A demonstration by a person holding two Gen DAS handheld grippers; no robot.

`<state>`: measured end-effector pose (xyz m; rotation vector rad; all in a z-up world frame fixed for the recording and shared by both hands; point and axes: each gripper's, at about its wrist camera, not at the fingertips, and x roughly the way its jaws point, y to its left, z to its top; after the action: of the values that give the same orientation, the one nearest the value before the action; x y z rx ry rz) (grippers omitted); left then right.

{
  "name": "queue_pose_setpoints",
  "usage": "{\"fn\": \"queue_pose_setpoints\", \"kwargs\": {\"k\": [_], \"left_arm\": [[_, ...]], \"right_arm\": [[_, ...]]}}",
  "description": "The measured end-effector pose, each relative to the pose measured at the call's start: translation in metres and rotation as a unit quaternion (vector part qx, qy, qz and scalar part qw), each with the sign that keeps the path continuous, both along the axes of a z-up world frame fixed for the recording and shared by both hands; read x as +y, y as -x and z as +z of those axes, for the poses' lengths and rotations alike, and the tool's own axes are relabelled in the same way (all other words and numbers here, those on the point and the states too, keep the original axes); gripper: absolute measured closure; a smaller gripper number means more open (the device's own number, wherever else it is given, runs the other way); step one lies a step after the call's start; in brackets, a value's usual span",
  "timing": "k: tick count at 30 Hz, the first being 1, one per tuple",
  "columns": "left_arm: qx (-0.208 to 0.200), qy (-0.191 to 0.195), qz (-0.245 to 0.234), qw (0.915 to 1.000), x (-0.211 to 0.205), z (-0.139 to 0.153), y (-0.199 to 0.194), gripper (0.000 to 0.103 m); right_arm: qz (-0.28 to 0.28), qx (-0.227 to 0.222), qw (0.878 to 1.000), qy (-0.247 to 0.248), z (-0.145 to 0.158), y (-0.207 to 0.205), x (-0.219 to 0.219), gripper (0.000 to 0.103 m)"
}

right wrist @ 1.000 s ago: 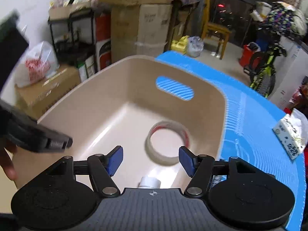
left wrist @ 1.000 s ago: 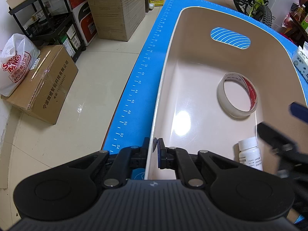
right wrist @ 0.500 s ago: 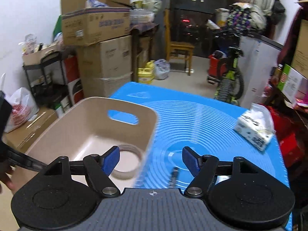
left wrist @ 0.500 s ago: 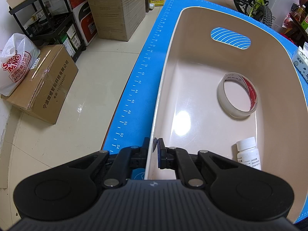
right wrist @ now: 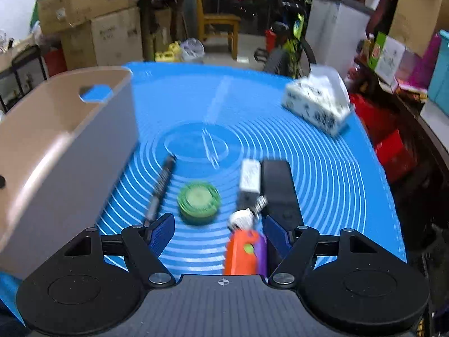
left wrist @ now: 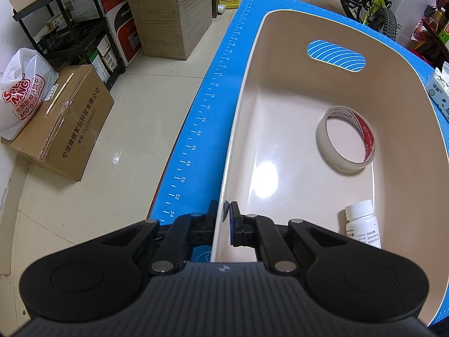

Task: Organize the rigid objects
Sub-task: 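Return the right tool to the mat and grasp the orange-purple toy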

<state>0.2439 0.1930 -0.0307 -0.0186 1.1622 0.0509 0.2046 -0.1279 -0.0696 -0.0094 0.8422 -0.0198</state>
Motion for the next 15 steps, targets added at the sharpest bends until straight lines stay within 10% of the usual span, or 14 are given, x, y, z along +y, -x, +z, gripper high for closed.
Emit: {"fn": "queue_pose_setpoints", "kwargs": {"k": [15], "left_arm": [[0.0, 0.0, 0.001, 1.0, 0.0, -0.001, 0.0, 0.094]], "right_arm": [[-0.009, 0.041, 0.999, -0.023, -0.033, 0.0, -0.016, 0.041]]}}
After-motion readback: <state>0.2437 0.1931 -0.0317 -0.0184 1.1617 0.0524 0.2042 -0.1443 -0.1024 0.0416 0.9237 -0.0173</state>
